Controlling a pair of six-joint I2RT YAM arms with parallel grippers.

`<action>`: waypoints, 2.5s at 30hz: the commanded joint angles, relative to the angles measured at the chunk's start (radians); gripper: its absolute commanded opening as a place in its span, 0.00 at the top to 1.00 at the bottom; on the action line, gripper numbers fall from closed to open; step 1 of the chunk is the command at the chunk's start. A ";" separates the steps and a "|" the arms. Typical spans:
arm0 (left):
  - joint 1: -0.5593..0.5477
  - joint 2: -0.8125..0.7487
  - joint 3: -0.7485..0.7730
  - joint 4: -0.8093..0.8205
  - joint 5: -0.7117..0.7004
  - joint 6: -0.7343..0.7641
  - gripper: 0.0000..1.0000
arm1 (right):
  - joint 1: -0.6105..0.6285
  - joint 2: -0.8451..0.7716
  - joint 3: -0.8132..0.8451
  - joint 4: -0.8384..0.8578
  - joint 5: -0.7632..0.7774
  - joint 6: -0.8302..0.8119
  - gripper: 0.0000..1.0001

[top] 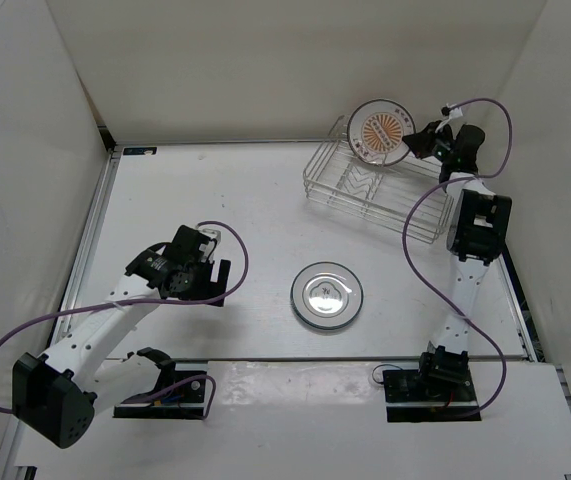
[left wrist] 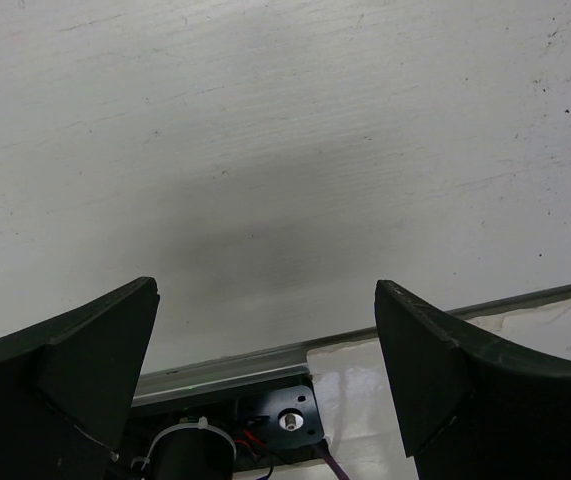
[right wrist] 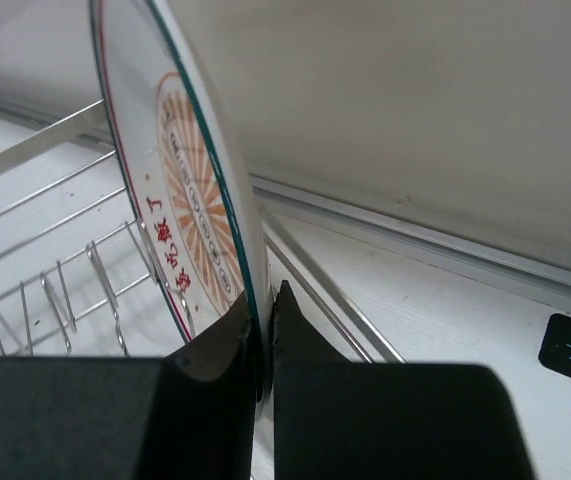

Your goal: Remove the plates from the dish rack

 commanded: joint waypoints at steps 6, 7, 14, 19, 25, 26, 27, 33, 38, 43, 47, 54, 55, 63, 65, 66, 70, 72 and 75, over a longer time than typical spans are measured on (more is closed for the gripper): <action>-0.002 -0.013 0.033 0.003 -0.004 0.006 0.00 | 0.005 -0.097 -0.039 0.074 0.060 0.091 1.00; -0.002 -0.012 0.034 0.001 -0.001 0.006 0.00 | 0.004 -0.108 -0.040 0.072 0.060 0.086 1.00; -0.002 -0.014 0.034 0.003 0.004 0.004 0.00 | -0.001 -0.205 -0.102 0.081 0.046 0.030 1.00; -0.002 -0.006 0.031 0.003 0.007 0.004 0.00 | 0.004 -0.303 -0.201 0.169 0.078 0.013 1.00; -0.001 0.006 0.033 0.003 0.013 0.004 0.00 | 0.013 -0.392 -0.255 0.230 0.110 -0.029 1.00; -0.001 0.009 0.034 0.004 0.011 0.006 0.00 | 0.011 -0.412 -0.247 0.241 0.115 -0.032 1.00; -0.004 0.011 0.034 0.004 0.011 0.004 0.00 | 0.010 -0.418 -0.250 0.244 0.120 -0.030 1.00; -0.001 0.008 0.034 0.001 0.004 0.000 0.00 | 0.005 -0.498 -0.269 0.229 0.167 -0.006 1.00; -0.001 -0.023 0.034 0.006 -0.009 -0.007 0.00 | 0.017 -0.640 -0.373 0.290 0.187 0.184 1.00; 0.010 -0.095 0.019 0.041 0.001 -0.014 0.00 | 0.073 -0.832 -0.532 0.283 0.161 0.347 1.00; 0.011 -0.151 0.016 0.069 0.049 -0.029 0.00 | 0.128 -0.996 -0.637 0.163 0.123 0.382 1.00; 0.022 -0.303 0.036 0.178 0.258 -0.126 0.00 | 0.243 -1.301 -0.778 -0.264 0.028 0.353 1.00; 0.027 -0.309 0.046 0.193 0.287 -0.137 0.00 | 0.255 -1.327 -0.802 -0.296 0.018 0.326 1.00; 0.050 -0.309 0.145 0.219 0.503 -0.181 0.00 | 0.343 -1.550 -1.048 -0.373 -0.055 0.456 1.00; 0.057 -0.323 0.132 0.277 0.548 -0.210 0.00 | 0.382 -1.600 -1.146 -0.330 -0.054 0.485 1.00; 0.066 -0.322 0.128 0.289 0.597 -0.226 0.00 | 0.408 -1.617 -1.174 -0.333 -0.045 0.490 1.00; 0.112 -0.275 0.117 0.369 0.761 -0.283 0.00 | 0.488 -1.650 -1.231 -0.368 -0.032 0.478 1.00; 0.152 -0.259 0.079 0.438 0.809 -0.342 0.00 | 0.543 -1.670 -1.261 -0.373 -0.011 0.473 1.00; 0.180 -0.253 0.047 0.506 0.858 -0.385 0.00 | 0.593 -1.665 -1.280 -0.405 0.028 0.459 1.00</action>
